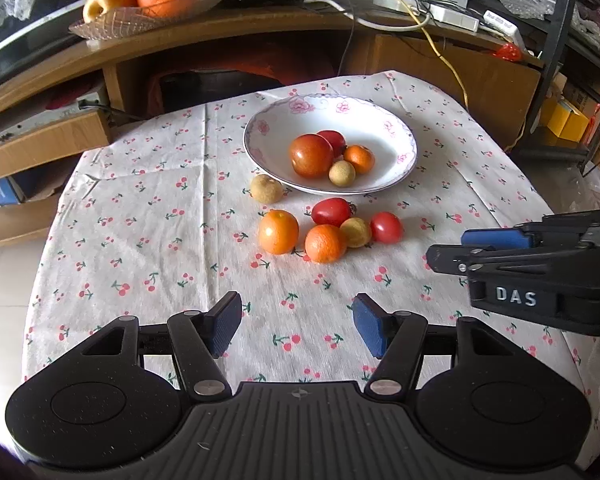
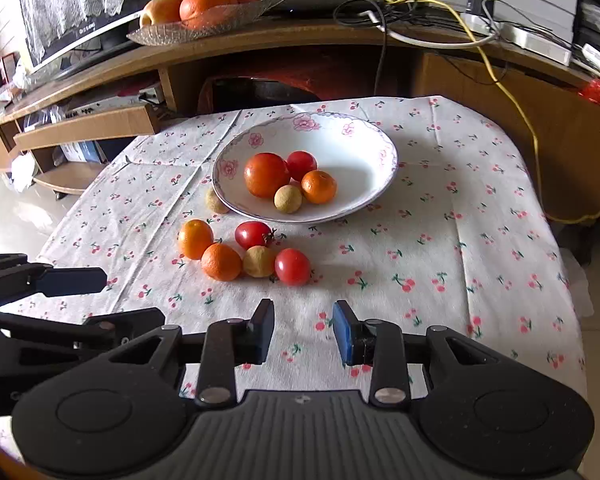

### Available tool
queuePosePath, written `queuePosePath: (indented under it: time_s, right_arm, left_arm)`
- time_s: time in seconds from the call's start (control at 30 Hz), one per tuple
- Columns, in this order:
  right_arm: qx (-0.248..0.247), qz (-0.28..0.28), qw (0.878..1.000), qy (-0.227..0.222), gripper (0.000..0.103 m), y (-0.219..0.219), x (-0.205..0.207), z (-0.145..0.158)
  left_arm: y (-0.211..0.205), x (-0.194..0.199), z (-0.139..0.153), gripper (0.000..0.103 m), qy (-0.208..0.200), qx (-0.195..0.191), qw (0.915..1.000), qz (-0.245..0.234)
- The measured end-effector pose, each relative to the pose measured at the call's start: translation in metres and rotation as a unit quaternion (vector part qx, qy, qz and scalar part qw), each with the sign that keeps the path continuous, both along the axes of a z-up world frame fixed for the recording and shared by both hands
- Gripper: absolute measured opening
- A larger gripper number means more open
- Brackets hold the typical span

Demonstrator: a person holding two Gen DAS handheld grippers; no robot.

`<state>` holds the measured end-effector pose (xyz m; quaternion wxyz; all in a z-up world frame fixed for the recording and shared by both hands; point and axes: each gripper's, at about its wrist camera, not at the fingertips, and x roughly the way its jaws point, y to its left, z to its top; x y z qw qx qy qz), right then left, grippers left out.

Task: Organize fruits
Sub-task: 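Withdraw both tools from the bowl toward the remaining fruits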

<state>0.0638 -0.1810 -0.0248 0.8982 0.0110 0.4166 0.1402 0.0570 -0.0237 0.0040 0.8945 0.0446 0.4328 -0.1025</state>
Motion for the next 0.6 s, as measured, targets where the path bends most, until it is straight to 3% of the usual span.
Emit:
queuePosePath:
  time_s: [0.6]
  right_arm:
    - [-0.035,0.068,0.997,0.015,0.033,0.02,0.055,-0.025]
  left_arm:
    - [-0.006,0.03,-0.017,0.07,0.026,-0.002,0.9994,-0.023]
